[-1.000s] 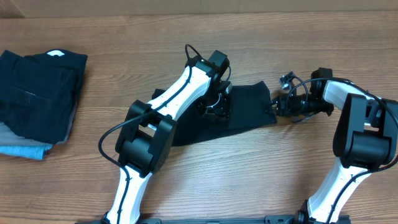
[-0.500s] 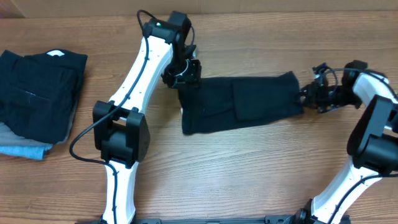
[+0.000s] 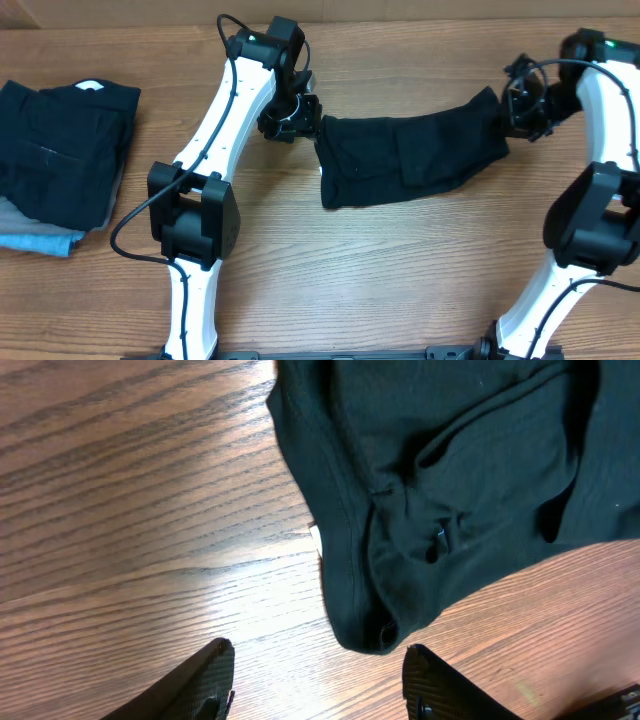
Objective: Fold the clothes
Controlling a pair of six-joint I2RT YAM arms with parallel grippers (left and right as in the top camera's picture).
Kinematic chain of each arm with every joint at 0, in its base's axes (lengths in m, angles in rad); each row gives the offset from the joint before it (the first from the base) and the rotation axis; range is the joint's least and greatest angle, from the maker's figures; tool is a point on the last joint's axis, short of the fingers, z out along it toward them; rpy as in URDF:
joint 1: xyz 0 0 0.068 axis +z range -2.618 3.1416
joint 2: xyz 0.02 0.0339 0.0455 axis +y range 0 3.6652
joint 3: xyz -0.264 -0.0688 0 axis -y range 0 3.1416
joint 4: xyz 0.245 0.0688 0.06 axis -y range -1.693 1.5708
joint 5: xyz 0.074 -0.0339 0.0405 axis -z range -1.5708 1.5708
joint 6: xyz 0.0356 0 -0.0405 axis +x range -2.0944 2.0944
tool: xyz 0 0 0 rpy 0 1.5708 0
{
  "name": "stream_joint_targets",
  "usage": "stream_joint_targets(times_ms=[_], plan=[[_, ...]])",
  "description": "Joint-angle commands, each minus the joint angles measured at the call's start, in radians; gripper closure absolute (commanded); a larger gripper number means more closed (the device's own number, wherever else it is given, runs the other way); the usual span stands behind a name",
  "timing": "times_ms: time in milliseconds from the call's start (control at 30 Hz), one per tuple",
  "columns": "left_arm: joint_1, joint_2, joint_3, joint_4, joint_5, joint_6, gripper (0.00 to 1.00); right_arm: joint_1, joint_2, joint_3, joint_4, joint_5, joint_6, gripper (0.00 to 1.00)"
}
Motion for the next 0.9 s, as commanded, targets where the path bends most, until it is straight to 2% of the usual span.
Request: stream_joint_targets(times_ms=[0,133,333,367,400,433,467,533,600,767,867], plan=[[0.008,-0.006,0.008,0.002,-0.014,0.033,0.41,0.104,-0.008,0.029,-0.002,0.081,-0.01,0.96],[0.009,-0.006,0.008,0.012,-0.028,0.033,0.39,0.271,-0.008,0.029,0.012,0.082,-0.009,0.96],[0.01,-0.006,0.008,0.023,-0.118,0.028,0.39,0.375,-0.009,0.032,0.002,0.1,-0.002,0.96],[0.01,-0.006,0.008,0.026,-0.118,0.02,0.45,0.375,-0.009,0.037,-0.002,0.101,-0.001,0.96],[0.01,-0.006,0.007,0.026,-0.106,0.013,0.74,0.375,-0.009,0.047,-0.01,0.1,0.008,0.96],[0.008,-0.006,0.002,0.031,-0.077,0.014,0.91,0.373,-0.009,0.058,-0.01,0.099,0.027,0.96],[-0.003,-0.006,-0.012,0.047,-0.015,0.014,0.96,0.373,-0.009,0.08,-0.015,0.092,0.029,0.96],[-0.029,-0.006,-0.049,0.099,0.072,0.014,0.96,0.373,-0.01,0.129,-0.037,0.08,0.029,0.96],[-0.087,-0.006,-0.135,0.23,0.19,0.001,0.96,0.373,-0.01,0.185,-0.066,0.081,0.083,0.96],[-0.203,-0.006,-0.262,0.453,0.195,-0.093,0.96,0.373,-0.011,0.195,-0.104,0.081,0.089,0.96],[-0.226,-0.005,-0.283,0.501,0.16,-0.122,0.96,0.373,-0.013,0.195,-0.118,0.062,0.107,0.96]])
